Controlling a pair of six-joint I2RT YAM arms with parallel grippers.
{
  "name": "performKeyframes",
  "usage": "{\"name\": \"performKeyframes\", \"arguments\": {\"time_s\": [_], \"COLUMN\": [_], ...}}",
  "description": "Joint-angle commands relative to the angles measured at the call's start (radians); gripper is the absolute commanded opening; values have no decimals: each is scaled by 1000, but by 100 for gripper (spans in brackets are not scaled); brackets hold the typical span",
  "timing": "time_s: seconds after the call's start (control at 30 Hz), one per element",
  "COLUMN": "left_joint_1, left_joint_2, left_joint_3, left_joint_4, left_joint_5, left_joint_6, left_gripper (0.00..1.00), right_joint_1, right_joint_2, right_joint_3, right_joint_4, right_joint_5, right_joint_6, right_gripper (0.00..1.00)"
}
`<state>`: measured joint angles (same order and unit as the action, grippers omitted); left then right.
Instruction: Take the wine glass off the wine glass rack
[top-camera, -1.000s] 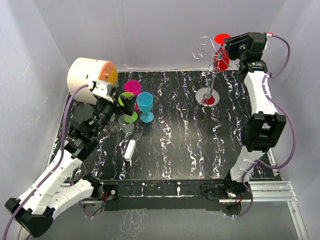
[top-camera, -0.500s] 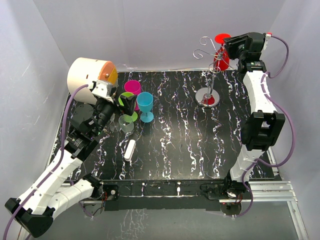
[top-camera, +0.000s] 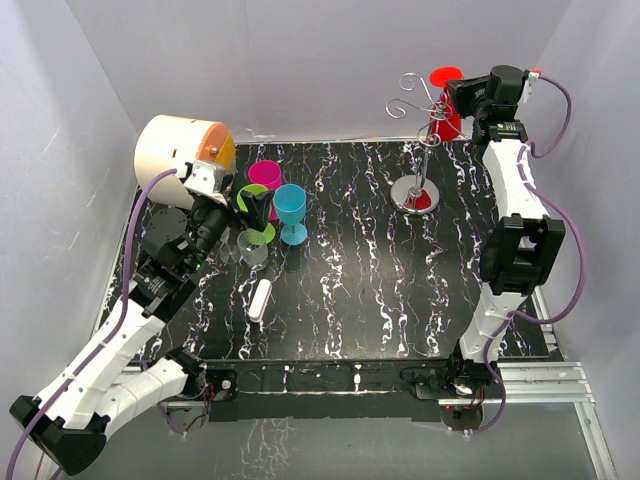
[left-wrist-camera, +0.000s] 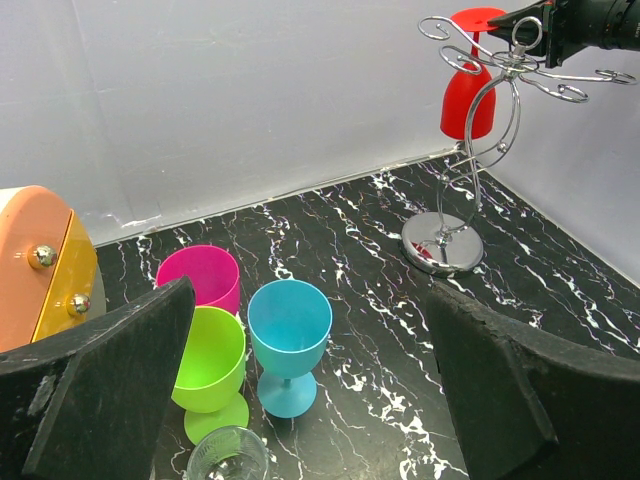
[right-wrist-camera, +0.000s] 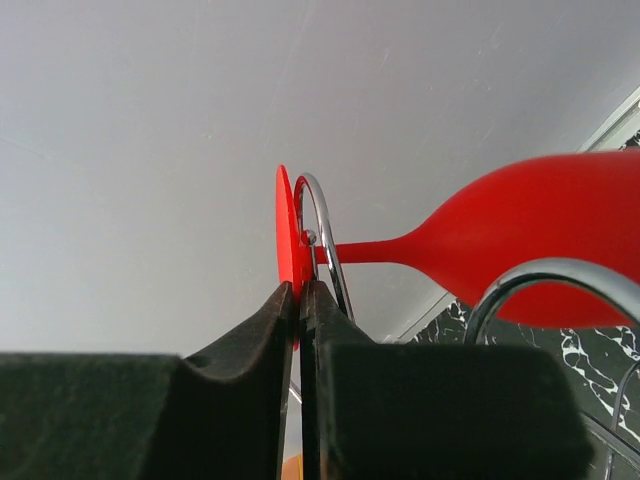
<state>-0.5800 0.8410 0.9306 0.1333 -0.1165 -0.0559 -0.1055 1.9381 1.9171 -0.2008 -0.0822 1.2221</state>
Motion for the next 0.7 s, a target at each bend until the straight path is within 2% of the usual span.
{"name": "performKeyframes", "arguments": {"time_s": [0.0, 0.13, 0.67], "left_joint_1": [-5, -6, -9], "left_joint_2": [-12, -14, -16], "left_joint_3": [7, 7, 7], "left_joint_4": [31, 31, 31], "left_joint_5": [-6, -6, -9], "left_joint_6": [4, 5, 4], "left_gripper": [99, 99, 99], "right_joint_1": [-2, -3, -10], "right_joint_2": [4, 5, 24], "right_joint_3": [57, 69, 124], "right_joint_4": [81, 95, 74], "right_joint_5": [33, 37, 95], "right_joint_6": [32, 42, 53], "right_gripper": [3, 0, 0]}}
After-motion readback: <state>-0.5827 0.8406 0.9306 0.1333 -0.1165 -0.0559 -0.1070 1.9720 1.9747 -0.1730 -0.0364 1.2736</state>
